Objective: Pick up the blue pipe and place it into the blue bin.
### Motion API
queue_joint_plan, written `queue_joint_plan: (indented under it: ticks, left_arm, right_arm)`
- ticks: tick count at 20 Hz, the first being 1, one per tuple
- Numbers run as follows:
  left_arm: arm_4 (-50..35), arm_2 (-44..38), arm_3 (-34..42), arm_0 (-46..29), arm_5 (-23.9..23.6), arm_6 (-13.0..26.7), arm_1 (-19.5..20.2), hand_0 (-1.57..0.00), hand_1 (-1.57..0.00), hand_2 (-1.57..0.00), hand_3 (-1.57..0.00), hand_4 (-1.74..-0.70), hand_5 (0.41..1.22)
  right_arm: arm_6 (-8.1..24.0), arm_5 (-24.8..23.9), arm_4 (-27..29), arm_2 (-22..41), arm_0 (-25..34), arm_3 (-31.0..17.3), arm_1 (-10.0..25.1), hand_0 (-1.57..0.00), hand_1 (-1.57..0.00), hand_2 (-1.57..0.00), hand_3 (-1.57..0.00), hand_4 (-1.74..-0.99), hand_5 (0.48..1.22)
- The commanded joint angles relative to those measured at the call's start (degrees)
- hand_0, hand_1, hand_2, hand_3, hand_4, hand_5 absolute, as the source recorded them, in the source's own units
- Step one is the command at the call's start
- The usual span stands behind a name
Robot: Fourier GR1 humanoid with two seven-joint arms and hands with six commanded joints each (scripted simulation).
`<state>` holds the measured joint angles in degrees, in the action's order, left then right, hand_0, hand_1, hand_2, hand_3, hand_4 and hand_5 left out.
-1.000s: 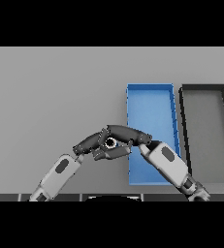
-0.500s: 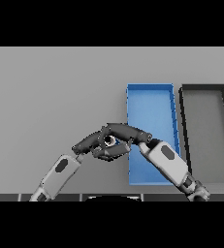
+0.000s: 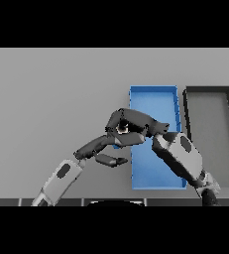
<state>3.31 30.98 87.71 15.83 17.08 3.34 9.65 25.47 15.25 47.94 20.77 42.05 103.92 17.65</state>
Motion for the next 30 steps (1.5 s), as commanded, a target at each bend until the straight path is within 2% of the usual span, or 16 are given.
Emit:
queue_joint_plan:
  ticks: [1, 3, 4, 7, 10, 11, 13, 15, 16, 18, 19, 22, 26, 27, 30]
  left_arm:
    - [-0.4, 0.1, 0.6, 0.1, 0.2, 0.6, -0.2, 0.0, 0.0, 0.0, 0.0, -0.92, 0.503]
    - [-0.5, 0.2, 1.0, -0.2, 0.3, 1.8, 0.1, 0.0, 0.0, 0.0, 0.0, -0.92, 0.503]
    - [-0.5, 0.4, 1.4, -0.6, 0.3, 1.6, 0.1, 0.0, 0.0, 0.0, 0.0, -0.92, 0.503]
    - [0.0, 0.3, 2.5, -1.0, 0.0, -0.1, 1.0, 0.0, 0.0, 0.0, 0.0, -0.91, 0.499]
    - [-0.1, 0.4, 2.2, -1.3, 0.6, -0.3, 1.3, 0.0, 0.0, 0.0, 0.0, -0.91, 0.491]
    - [-0.2, 0.3, 2.2, -0.8, 0.3, 0.4, 0.8, 0.0, 0.0, 0.0, 0.0, -0.91, 0.491]
    - [-0.9, -0.2, 2.2, -1.4, 0.6, -0.2, 1.1, 0.0, 0.0, 0.0, 0.0, -0.91, 0.487]
    - [-1.2, -0.4, 2.0, -1.5, 0.6, 0.6, 1.1, 0.0, 0.0, 0.0, 0.0, -0.91, 0.489]
    - [-1.1, -0.5, 1.5, -1.2, 0.4, 1.0, 0.9, 0.0, 0.0, 0.0, 0.0, -0.9, 0.489]
    - [-0.6, -0.7, 1.2, -1.0, 0.4, 0.1, 1.4, 0.0, 0.0, 0.0, 0.0, -0.89, 0.487]
    - [-0.9, -0.7, 0.7, -0.5, 0.3, 1.2, 0.7, 0.0, 0.0, 0.0, 0.0, -0.89, 0.483]
    - [-1.9, -1.0, 1.5, -1.1, 1.2, 0.2, 1.5, 0.0, 0.0, 0.0, 0.0, -0.89, 0.473]
    - [-1.3, -0.6, 1.6, -0.9, 0.6, 0.8, 1.0, 0.0, 0.0, 0.0, 0.0, -0.88, 0.463]
    - [-1.3, -0.5, 1.6, -1.3, 0.7, 0.1, 1.0, 0.0, 0.0, 0.0, 0.0, -0.88, 0.463]
    - [-0.9, -0.4, 1.1, -0.9, 0.0, 1.0, 0.2, 0.0, 0.0, 0.0, 0.0, -0.88, 0.46]
  right_arm:
    - [0.4, -1.8, 2.7, -1.4, 2.4, -0.5, 0.3, -1.57, -1.57, -1.57, -1.57, -1.689, 1.171]
    - [-0.6, -4.2, 8.0, -4.9, 7.9, -2.5, 2.2, -1.57, -1.57, -1.57, -1.57, -1.707, 1.141]
    - [-1.8, -4.1, 8.1, -6.5, 10.3, -3.6, 4.1, -1.57, -1.57, -1.57, -1.57, -1.714, 1.134]
    - [-3.2, -7.2, 8.3, -9.7, 16.6, -7.8, 7.4, -1.57, -1.57, -1.57, -1.57, -1.727, 1.113]
    - [-4.4, -10.1, 4.3, -11.4, 19.5, -16.3, 10.1, -1.57, -1.57, -1.57, -1.57, -1.734, 1.127]
    - [-3.9, -11.4, 3.6, -12.1, 20.0, -18.7, 10.9, -1.57, -1.57, -1.57, -1.57, -1.735, 1.131]
    - [-3.5, -11.3, 0.9, -12.1, 18.0, -22.6, 13.0, -1.57, -1.57, -1.57, -1.57, -1.737, 1.135]
    - [-3.2, -11.3, 0.5, -12.9, 14.1, -25.5, 14.5, -1.57, -1.57, -1.57, -1.57, -1.739, 1.124]
    - [-3.4, -11.6, -0.2, -12.7, 13.1, -27.6, 14.4, -1.57, -1.57, -1.57, -1.57, -1.739, 1.12]
    - [-2.0, -12.8, -0.7, -11.8, 9.3, -27.2, 14.8, -1.57, -1.57, -1.57, -1.57, -1.74, 1.121]
    - [-1.6, -13.4, -0.9, -11.5, 7.3, -27.1, 14.9, -1.57, -1.57, -1.57, -1.57, -1.74, 1.122]
    - [0.8, -17.3, -1.9, -9.6, 0.7, -26.1, 14.7, -1.57, -1.57, -1.57, -1.57, -1.741, 1.12]
    - [6.8, -19.9, -1.8, -6.8, -5.9, -24.7, 15.4, -1.57, -1.57, -1.57, -1.57, -1.741, 1.122]
    - [8.2, -20.6, -1.8, -6.3, -7.2, -24.1, 15.8, -1.57, -1.57, -1.57, -1.57, -1.694, 1.124]
    - [9.4, -19.9, -3.0, -3.1, -9.7, -27.4, 15.2, -1.57, -1.57, -1.57, -1.57, -1.591, 1.114]
